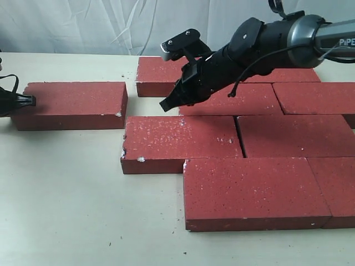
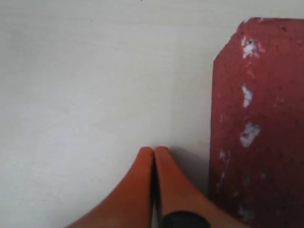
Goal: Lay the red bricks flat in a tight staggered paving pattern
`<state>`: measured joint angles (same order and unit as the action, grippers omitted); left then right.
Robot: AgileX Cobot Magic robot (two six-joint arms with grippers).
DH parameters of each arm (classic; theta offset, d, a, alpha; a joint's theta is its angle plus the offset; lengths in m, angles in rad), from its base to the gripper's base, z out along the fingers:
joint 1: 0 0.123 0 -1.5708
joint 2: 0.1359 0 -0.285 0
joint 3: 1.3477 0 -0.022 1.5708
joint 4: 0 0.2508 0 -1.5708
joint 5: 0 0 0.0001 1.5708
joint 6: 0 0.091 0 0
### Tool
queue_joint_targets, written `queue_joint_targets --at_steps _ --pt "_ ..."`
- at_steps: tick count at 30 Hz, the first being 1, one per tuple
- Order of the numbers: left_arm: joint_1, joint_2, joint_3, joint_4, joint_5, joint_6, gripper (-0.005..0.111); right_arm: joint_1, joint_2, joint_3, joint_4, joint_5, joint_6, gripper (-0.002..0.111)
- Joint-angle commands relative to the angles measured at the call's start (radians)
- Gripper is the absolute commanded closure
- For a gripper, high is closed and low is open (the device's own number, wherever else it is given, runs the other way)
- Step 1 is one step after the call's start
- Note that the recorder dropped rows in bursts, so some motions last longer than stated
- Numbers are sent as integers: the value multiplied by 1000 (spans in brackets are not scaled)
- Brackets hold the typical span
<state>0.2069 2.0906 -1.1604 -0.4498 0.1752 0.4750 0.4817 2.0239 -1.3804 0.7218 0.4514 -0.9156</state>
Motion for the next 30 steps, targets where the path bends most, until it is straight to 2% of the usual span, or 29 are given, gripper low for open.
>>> queue_joint_targets --at_steps 1,3,5,9,11,19,30 --pt "-7 -24 -5 -10 12 -1 107 25 58 -108 19 25 26 109" --pt "-7 -40 -5 -8 14 -1 107 51 105 -193 -13 72 55 109" --pt "-7 -53 -5 -6 14 -1 107 87 154 -288 -122 117 143 109" --pt "-7 -60 -5 -8 -16 -1 107 138 271 -504 -494 200 550 109" --pt "-7 -53 -5 -38 -32 -1 107 149 332 -604 -585 251 624 109" --pt "-10 -12 -25 -59 -36 -1 107 158 501 -862 -600 350 662 109" --pt "-50 -12 -27 -61 -39 1 107 158 574 -902 -577 290 666 109"
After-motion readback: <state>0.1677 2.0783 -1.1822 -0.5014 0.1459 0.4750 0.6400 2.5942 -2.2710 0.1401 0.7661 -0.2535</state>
